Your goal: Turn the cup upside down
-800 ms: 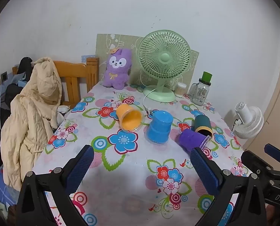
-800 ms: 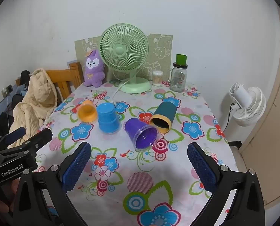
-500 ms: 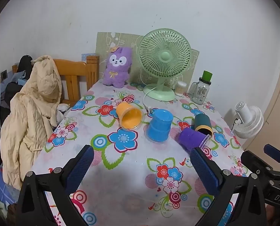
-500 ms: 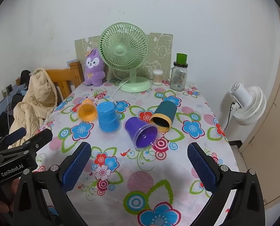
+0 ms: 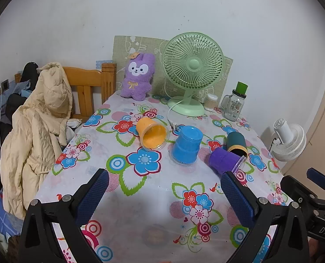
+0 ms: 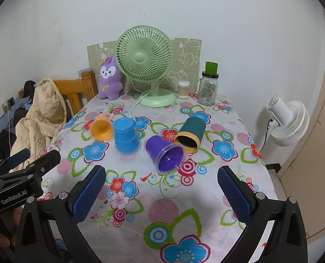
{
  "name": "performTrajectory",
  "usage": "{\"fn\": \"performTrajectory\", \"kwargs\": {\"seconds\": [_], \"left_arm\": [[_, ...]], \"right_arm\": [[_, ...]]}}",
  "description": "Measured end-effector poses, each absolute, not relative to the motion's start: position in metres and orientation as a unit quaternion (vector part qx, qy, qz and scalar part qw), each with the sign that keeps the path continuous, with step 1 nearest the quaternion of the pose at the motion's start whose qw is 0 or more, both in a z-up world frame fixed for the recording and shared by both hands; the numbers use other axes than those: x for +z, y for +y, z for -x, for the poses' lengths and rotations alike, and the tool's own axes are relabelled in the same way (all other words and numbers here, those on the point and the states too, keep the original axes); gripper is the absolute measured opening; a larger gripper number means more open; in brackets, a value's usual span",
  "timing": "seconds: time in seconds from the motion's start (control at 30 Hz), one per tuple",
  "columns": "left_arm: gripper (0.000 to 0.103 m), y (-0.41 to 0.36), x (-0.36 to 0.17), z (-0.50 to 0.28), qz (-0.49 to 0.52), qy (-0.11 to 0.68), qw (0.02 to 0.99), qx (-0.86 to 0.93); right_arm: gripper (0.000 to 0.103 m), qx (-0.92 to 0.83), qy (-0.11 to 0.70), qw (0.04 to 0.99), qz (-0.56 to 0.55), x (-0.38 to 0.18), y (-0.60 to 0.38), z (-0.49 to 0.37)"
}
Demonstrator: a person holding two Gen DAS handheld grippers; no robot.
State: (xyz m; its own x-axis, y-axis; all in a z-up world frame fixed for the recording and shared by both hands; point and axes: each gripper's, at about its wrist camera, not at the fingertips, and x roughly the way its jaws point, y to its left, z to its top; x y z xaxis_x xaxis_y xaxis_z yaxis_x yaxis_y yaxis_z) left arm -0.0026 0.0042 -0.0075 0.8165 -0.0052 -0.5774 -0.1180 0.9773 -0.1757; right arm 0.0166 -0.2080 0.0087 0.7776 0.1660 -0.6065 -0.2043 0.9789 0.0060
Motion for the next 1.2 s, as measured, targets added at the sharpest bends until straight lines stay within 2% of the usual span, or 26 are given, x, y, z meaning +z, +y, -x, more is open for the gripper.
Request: {"fn": "performTrajectory", "kwargs": {"seconds": [1.2], "left_arm": [[0.103,0.012,-0.018,0.0,0.116,0.32,0.94,0.031]], "right_arm": [[0.103,0.098,0.329,0.939,0.035,0.003,-0.2,-0.019]]}}
